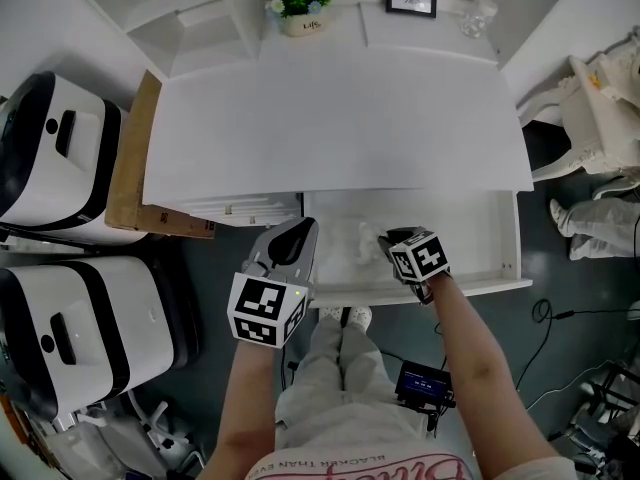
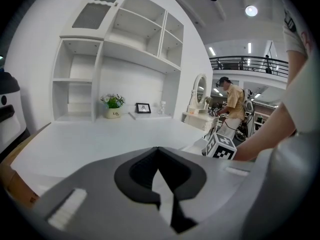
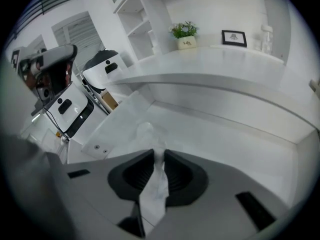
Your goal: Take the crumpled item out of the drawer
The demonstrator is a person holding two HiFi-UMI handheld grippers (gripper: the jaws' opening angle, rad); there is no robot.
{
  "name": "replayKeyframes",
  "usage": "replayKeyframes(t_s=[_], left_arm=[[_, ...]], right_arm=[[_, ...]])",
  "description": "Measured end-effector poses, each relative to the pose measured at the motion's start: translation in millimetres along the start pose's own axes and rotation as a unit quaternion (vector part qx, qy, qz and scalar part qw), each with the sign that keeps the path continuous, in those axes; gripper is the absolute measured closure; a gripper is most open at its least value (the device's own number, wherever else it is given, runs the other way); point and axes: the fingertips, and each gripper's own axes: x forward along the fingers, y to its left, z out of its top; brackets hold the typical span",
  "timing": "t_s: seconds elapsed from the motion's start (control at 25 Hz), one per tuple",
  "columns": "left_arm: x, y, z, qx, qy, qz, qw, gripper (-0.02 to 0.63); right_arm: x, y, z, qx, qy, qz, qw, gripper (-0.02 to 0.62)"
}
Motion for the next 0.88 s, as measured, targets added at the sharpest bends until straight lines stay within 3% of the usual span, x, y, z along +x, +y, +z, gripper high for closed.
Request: replayKeyframes(t_s=[0.88], left_arm=[[-39.8, -16.1, 74.3, 0.035, -0.084, 0.008, 0.9958, 0.603]], right_arm=[[-104.3, 25.0, 57.0, -0.062, -0.086, -0.044, 0.993, 0.523]])
